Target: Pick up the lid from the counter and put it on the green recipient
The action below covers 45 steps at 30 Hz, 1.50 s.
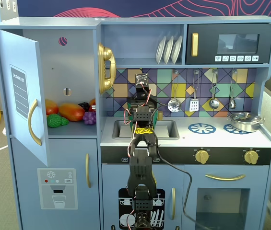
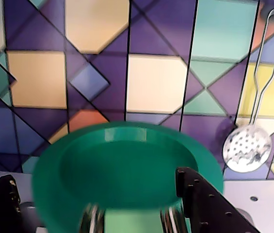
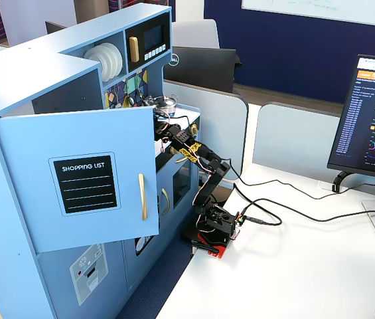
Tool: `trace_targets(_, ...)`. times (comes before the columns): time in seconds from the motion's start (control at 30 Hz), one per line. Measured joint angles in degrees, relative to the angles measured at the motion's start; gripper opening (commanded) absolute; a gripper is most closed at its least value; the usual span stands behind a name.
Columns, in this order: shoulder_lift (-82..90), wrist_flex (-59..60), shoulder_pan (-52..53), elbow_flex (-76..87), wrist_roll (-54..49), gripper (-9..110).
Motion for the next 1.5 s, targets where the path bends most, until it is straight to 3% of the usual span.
trace_targets(0.47,36.0,14.2,3.9,28.0,1.2,33)
trace_targets(0.67,52.0,26.0,5.6,43.8,2.5,23)
trace_targets(0.8,59.7,31.6,5.8,55.1,2.2,8)
trace_targets(0.9,62.1,35.7,6.2,63.3,1.3,0)
trace_targets(1.17,63.5,36.7,4.7,81.6,4.0,0)
trace_targets(1.3,63.7,37.4,2.7,84.3,7.0,0)
trace_targets(1.5,64.7,48.5,1.2,84.7,6.1,2)
